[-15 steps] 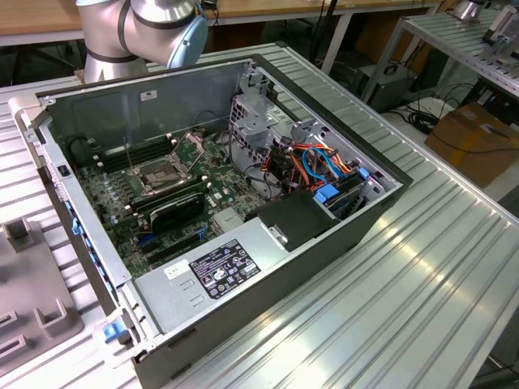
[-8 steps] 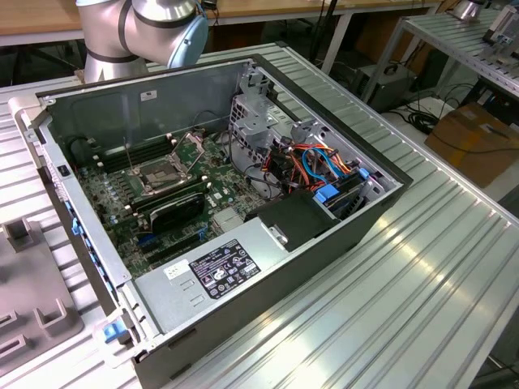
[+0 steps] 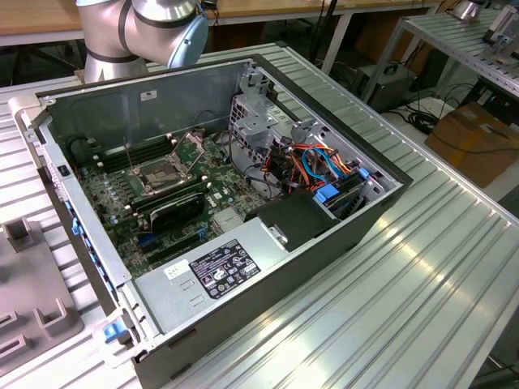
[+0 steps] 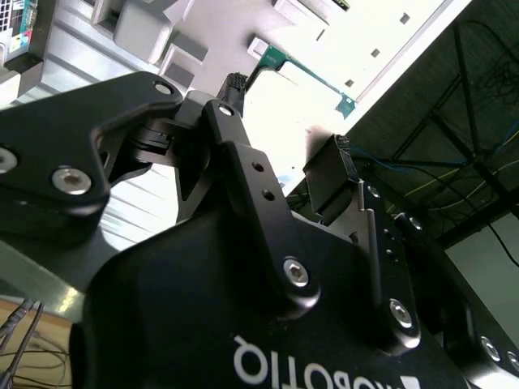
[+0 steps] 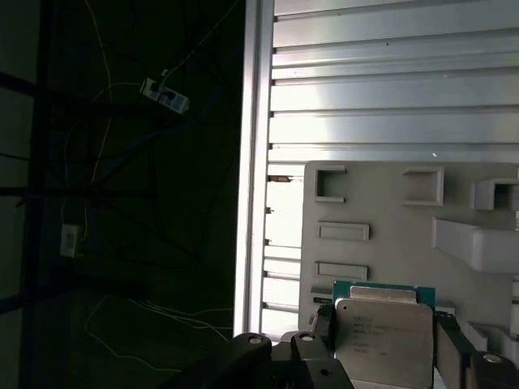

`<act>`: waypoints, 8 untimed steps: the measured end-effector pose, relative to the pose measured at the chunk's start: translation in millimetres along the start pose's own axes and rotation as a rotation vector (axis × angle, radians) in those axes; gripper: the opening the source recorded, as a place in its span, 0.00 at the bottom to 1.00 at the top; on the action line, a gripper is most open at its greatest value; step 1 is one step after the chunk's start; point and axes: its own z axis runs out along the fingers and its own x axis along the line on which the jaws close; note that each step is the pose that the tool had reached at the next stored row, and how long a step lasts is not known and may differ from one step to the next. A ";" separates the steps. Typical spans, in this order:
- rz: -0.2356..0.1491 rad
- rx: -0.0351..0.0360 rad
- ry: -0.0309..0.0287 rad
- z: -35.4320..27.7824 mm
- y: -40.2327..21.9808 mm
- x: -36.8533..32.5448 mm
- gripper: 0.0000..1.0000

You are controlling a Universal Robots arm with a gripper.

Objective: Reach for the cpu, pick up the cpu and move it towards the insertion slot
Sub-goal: 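Pick up the cpu and move it towards the insertion slot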

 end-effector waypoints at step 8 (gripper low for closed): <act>0.000 0.0001 -0.0002 -7.8 0.1 -0.3 0.55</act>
